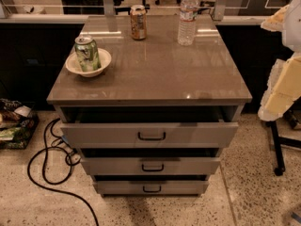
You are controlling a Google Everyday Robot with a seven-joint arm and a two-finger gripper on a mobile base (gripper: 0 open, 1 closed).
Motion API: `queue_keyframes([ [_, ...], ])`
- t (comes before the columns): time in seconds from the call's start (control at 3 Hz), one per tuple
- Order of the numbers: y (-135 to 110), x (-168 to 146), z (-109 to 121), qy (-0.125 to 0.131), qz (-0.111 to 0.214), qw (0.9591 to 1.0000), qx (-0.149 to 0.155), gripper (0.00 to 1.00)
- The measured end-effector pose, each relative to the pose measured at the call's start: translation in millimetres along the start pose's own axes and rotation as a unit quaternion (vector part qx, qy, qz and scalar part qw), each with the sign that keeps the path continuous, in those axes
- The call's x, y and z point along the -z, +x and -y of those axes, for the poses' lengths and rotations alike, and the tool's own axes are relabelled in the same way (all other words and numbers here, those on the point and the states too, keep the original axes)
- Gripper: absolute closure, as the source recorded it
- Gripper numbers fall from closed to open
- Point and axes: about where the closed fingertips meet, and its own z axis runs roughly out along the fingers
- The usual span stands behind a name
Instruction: Pick green can from paper bowl and place on counter
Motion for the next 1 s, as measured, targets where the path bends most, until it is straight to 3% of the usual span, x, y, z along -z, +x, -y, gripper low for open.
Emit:
queue_keyframes([
  [0.33, -1, 0, 0, 0.001, 0.001, 1.0000, 0.000, 0.00],
  [0.67, -10, -8, 8, 0.013, 0.046, 0.9988, -0.014, 0.00],
  [1.0, -19, -37, 13, 0.019, 0.128, 0.9909, -0.036, 0.00],
])
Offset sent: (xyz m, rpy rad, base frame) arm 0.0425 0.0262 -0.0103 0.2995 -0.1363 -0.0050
